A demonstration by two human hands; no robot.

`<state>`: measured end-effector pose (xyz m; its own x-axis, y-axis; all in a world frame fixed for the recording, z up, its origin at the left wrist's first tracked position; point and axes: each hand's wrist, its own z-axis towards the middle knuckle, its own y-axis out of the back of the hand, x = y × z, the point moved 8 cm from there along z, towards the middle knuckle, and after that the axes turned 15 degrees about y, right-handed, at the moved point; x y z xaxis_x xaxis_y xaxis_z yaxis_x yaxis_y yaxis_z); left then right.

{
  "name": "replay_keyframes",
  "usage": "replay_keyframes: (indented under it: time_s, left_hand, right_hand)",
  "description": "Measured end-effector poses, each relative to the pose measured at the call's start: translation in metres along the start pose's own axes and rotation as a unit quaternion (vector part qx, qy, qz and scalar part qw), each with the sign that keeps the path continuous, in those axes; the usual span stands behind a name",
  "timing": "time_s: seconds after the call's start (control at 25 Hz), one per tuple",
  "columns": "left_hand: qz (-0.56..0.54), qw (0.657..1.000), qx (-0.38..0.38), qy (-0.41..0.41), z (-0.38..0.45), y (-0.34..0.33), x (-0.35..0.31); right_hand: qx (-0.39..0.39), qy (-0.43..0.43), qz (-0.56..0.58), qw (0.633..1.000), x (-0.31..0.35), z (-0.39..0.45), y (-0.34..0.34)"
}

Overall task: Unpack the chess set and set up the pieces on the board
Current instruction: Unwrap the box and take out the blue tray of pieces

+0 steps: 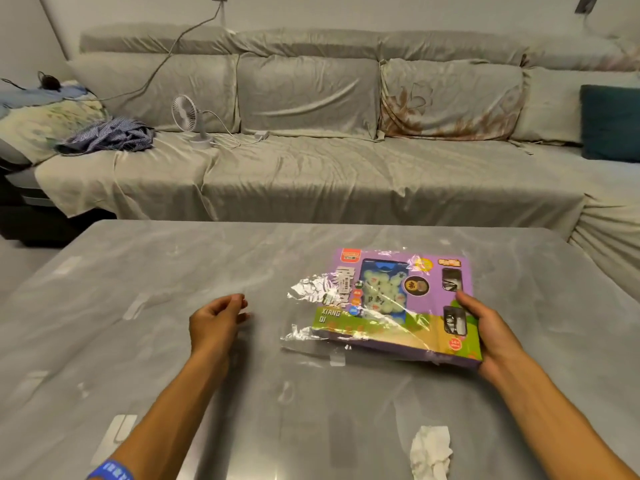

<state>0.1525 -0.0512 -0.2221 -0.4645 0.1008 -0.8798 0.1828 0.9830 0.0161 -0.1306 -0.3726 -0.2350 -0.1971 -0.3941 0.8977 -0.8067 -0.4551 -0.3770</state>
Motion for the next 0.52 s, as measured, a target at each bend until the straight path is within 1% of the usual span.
replay_keyframes:
  time_s: [0.08,0.16,0.24,0.28,0.36,0.44,0.52]
  left_hand:
    - [0.092,0.994,0.055,0.001,0.006,-0.015,0.001]
    - [0.155,0.982,0.107,0.022,0.0,-0.042,0.009]
    - [0.19,0.974,0.122,0.016,-0.008,-0.065,0.017]
    - [0.191,0.976,0.106,0.003,-0.009,-0.07,0.019]
    - [0.14,0.988,0.061,-0.014,-0.005,-0.064,0.016]
    - [0.099,0.995,0.015,-0.024,0.004,-0.045,0.009]
    - [0.081,0.996,-0.031,-0.029,0.02,-0.02,-0.002]
  right_hand:
    - [-0.004,-0.002,0.002,1.0,0.0,-0.001,0.003]
    - [0.002,-0.012,0.008,1.0,-0.003,-0.004,-0.002]
    - [0.011,-0.019,0.015,1.0,-0.006,-0.005,-0.009]
    - [0.018,-0.023,0.017,0.999,-0.007,-0.006,-0.012]
    - [0.017,-0.025,0.014,0.999,-0.008,-0.005,-0.013]
    - [-0.003,-0.007,0.016,1.0,-0.004,-0.002,-0.007]
    - [-0.03,0.02,0.029,0.999,0.003,0.0,0.002]
